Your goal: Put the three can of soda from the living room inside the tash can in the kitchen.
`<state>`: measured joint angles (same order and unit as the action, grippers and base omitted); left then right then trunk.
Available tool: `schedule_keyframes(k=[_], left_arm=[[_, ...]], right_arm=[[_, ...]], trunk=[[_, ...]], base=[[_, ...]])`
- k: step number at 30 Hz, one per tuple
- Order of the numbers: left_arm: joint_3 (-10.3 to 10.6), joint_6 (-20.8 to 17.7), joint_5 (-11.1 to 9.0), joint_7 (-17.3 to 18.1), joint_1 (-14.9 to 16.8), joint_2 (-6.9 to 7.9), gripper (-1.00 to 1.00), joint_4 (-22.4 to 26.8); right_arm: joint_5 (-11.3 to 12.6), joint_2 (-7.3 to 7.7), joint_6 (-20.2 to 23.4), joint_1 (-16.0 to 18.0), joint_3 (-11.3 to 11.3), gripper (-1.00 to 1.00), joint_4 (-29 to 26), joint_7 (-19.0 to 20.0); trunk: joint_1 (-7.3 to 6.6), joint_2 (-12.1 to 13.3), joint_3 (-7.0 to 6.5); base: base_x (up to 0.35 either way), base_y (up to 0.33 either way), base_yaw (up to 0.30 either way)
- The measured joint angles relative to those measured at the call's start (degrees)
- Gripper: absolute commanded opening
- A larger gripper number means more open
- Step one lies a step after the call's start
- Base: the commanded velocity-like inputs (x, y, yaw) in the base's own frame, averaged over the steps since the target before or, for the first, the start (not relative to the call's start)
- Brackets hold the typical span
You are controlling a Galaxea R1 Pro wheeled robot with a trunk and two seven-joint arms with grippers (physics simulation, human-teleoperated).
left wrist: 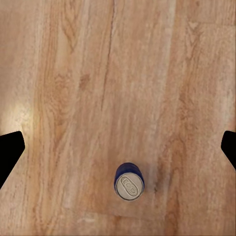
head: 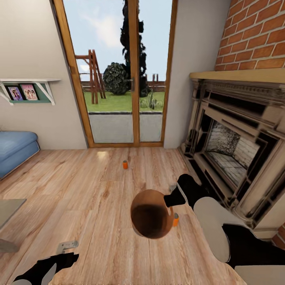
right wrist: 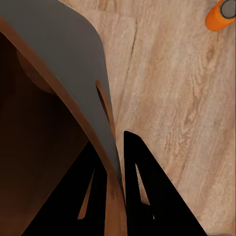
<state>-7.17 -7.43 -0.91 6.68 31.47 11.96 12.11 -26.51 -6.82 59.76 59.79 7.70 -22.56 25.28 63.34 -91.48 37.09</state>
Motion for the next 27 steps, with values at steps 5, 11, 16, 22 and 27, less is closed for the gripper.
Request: schedule_keyframes(k=[5,11,16,22,27], left_arm=[[0.10,-0.04,0.09,0.07,-0.01,-0.01,1.00,0.01],[0.21,0.03,0.12,0.09,-0.01,-0.04,1.00,0.00],[0.41,0.10,0.24,0.09,-0.01,-0.09,1.00,0.01],[0.48,0.19,0.35,0.09,-0.01,-0.10,1.00,0.02],[0.49,0.51,0.42,0.13,-0.01,-0.10,1.00,0.03]], right_arm=[[-0.67,0.11,-0.20,0.11,0.60,-1.00,4.26,-0.07],[-0.17,0.55,-0.07,0.88,2.61,-1.00,7.37,-0.07],[-0.35,0.88,-0.07,2.02,3.48,-1.00,10.50,-0.04],[-0.19,1.74,-0.09,2.20,3.77,-1.00,11.09,-0.09],[-0.92,2.67,-0.18,2.16,3.43,-1.00,11.62,-0.11]], trunk=[[1.10,-2.01,1.29],[2.41,-4.41,2.86],[3.51,-6.42,4.18],[4.83,-8.83,5.74],[5.93,-10.83,7.06]], base=[[0.000,0.000,0.091],[0.000,0.000,0.084],[0.000,0.000,0.080],[0.000,0.000,0.079],[0.000,0.000,0.078]])
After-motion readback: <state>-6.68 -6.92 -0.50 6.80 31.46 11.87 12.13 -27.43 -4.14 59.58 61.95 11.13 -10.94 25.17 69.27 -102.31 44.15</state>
